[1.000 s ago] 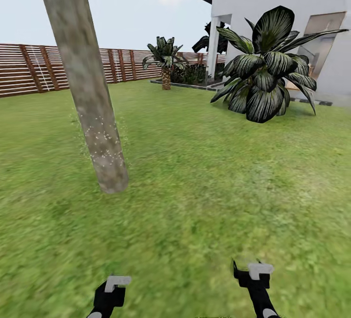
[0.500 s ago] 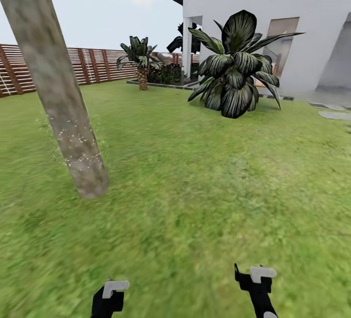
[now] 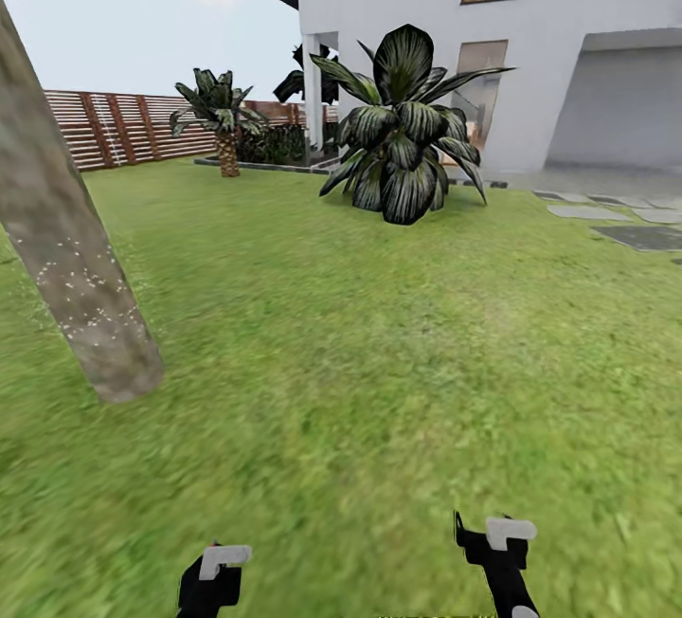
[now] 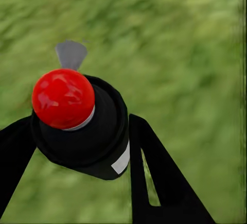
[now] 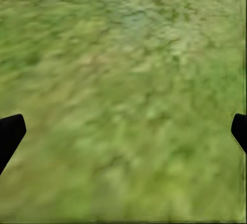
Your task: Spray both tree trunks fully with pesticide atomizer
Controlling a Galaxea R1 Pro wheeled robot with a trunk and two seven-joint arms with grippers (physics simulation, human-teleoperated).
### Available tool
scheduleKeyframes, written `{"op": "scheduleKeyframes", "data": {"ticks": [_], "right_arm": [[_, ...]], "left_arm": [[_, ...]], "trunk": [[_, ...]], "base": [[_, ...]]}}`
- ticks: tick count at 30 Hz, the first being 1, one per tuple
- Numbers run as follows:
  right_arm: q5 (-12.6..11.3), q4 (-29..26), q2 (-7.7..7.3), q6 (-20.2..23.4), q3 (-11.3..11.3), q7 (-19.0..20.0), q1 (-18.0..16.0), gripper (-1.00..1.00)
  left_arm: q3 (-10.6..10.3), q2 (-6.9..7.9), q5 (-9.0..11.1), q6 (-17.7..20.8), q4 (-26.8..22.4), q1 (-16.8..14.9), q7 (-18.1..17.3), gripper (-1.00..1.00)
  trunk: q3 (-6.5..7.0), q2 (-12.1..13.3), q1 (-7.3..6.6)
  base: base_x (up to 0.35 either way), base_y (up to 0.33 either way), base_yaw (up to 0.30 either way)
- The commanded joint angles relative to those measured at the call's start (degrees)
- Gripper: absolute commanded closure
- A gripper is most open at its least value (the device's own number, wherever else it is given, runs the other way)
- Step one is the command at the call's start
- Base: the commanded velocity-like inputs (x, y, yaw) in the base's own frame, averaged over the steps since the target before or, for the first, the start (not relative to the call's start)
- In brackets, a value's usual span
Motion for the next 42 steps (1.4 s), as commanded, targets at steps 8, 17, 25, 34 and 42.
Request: {"op": "scheduleKeyframes", "data": {"ticks": [8,17,25,34,42], "right_arm": [[0.01,-0.03,-0.03,0.00,-0.01,0.00,0.01,-1.00],[0.00,-0.02,-0.01,0.00,-0.01,0.08,0.02,-1.00],[0.02,0.03,0.03,0.01,-0.01,0.09,0.05,-1.00],[0.03,-0.04,0.09,0.00,-0.01,0.02,0.06,-1.00],[0.02,-0.04,0.21,0.00,-0.01,0.00,0.08,-1.00]], "left_arm": [[-0.01,0.00,-0.02,-0.07,-0.01,-0.01,-0.02,1.00],[-0.01,0.00,-0.02,-0.06,-0.01,-0.01,-0.02,1.00],[-0.01,0.00,-0.02,-0.07,-0.01,-0.04,-0.02,1.00],[-0.05,0.00,-0.02,-0.23,-0.01,-0.01,-0.02,1.00],[-0.10,-0.09,-0.07,-0.24,-0.01,0.00,-0.02,1.00]], "trunk": [[0.00,0.00,0.00],[1.53,3.61,-1.98],[2.71,6.82,-3.73],[3.28,8.42,-4.61],[3.28,8.42,-4.61]], "base": [[0.000,0.000,-0.300],[0.000,0.000,-0.299],[0.000,0.000,-0.290],[0.000,0.000,-0.223],[0.000,-0.095,-0.148]]}}
